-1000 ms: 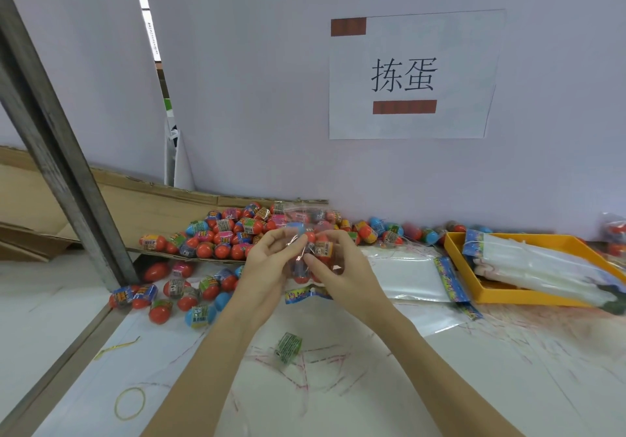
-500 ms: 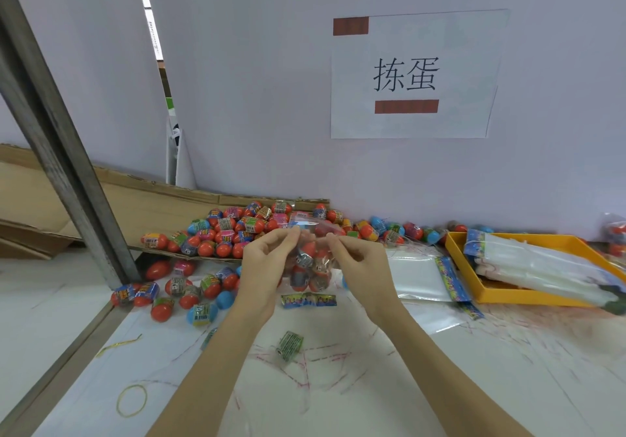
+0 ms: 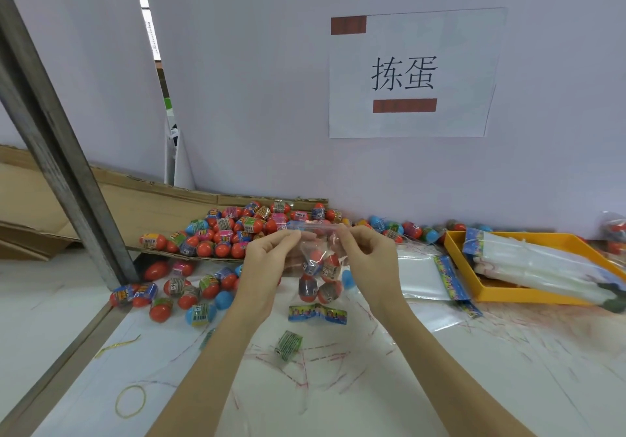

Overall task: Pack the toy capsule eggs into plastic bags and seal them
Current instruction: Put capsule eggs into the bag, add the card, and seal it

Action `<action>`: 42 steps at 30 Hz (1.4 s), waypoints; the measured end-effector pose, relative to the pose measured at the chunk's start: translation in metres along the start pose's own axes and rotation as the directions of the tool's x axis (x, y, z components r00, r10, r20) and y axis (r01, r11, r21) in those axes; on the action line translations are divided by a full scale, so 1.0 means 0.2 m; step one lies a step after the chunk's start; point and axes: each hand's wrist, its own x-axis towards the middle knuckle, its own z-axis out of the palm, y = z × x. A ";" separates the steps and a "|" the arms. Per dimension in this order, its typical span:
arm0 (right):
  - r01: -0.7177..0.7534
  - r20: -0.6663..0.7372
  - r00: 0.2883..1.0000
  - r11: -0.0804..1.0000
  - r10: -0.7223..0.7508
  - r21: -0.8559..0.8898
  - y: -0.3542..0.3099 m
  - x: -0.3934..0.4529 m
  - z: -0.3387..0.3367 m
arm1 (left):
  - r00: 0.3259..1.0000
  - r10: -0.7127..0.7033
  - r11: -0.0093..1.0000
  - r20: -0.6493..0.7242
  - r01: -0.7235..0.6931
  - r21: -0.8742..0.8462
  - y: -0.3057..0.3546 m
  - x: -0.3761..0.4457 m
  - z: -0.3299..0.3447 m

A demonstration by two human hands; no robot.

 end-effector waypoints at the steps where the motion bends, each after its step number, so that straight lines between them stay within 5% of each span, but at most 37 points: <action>1: 0.021 -0.021 1.000 0.999 -0.021 -0.032 0.00 -0.01 0.00 | 1.000 0.020 0.999 0.009 -0.020 0.037 0.00 0.00 0.00; 4: 0.205 -0.101 0.966 0.943 -0.238 -0.263 -0.01 -0.03 0.00 | 0.994 0.101 0.981 0.034 -0.105 0.162 -0.02 -0.01 0.01; 6: 0.400 -0.057 0.877 0.792 -0.476 -0.462 -0.01 -0.04 0.01 | 0.985 0.170 0.949 0.041 -0.175 0.264 -0.03 -0.01 0.02; 10: 0.601 0.106 0.753 0.614 -0.649 -0.512 -0.01 -0.06 0.04 | 0.968 0.250 0.930 0.034 -0.250 0.270 -0.03 -0.02 0.04; 31: 0.644 0.181 0.720 0.546 -0.670 -0.537 0.02 -0.03 0.00 | 0.856 0.495 0.676 0.150 -0.487 0.554 -0.06 -0.01 0.03; 42: 0.546 0.115 0.808 0.661 -0.578 -0.514 0.00 -0.03 0.02 | 0.827 0.526 0.597 0.197 -0.524 0.607 -0.04 -0.03 0.06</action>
